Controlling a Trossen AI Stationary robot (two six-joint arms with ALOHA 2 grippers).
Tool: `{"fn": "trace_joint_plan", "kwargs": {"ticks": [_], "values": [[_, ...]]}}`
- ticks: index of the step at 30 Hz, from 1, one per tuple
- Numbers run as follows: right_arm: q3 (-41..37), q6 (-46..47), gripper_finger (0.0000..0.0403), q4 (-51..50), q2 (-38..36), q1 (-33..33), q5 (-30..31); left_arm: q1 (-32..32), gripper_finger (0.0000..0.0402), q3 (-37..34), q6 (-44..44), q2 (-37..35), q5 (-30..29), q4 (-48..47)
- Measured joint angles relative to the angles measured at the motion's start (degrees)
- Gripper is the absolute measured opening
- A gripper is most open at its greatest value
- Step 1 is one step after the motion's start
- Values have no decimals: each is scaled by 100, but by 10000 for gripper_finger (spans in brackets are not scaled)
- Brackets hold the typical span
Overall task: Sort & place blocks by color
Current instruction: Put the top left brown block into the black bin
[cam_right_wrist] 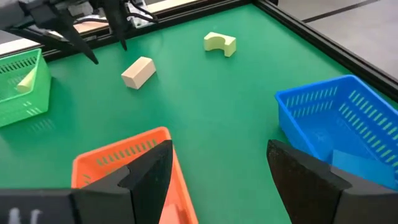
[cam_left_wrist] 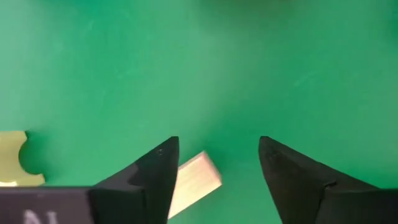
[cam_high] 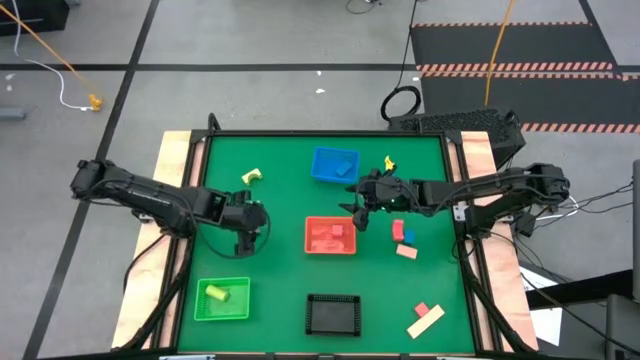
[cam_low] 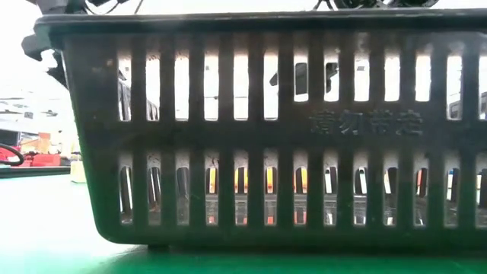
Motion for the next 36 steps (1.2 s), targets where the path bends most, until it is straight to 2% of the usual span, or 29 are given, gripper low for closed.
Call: {"fn": "trace_joint_plan", "kwargs": {"ticks": [3, 6, 11, 15, 29, 34, 36], "values": [[0, -21, 254, 2, 0, -37, -4, 51, 253, -2, 386, 300, -96, -112], [0, -87, 254, -22, 0, -67, -7, 31, 263, 0, 1286, 554, -123, -125], [0, -131, 254, -102, 0, -68, -9, -98, 254, -2, 3016, 849, -119, -164], [0, -131, 254, -209, 0, -68, -11, -88, 240, 0, 3841, 1015, -121, -138], [0, -131, 254, -251, 0, -68, -11, -4, 203, -2, 4621, 2041, -15, -334], [0, -131, 254, -252, 0, -65, -12, -9, 202, 13, 4616, 2126, -235, -455], [-2, -131, 254, -253, 1, -63, -14, -2, 203, -8, 4654, 2056, -509, -696]]}}
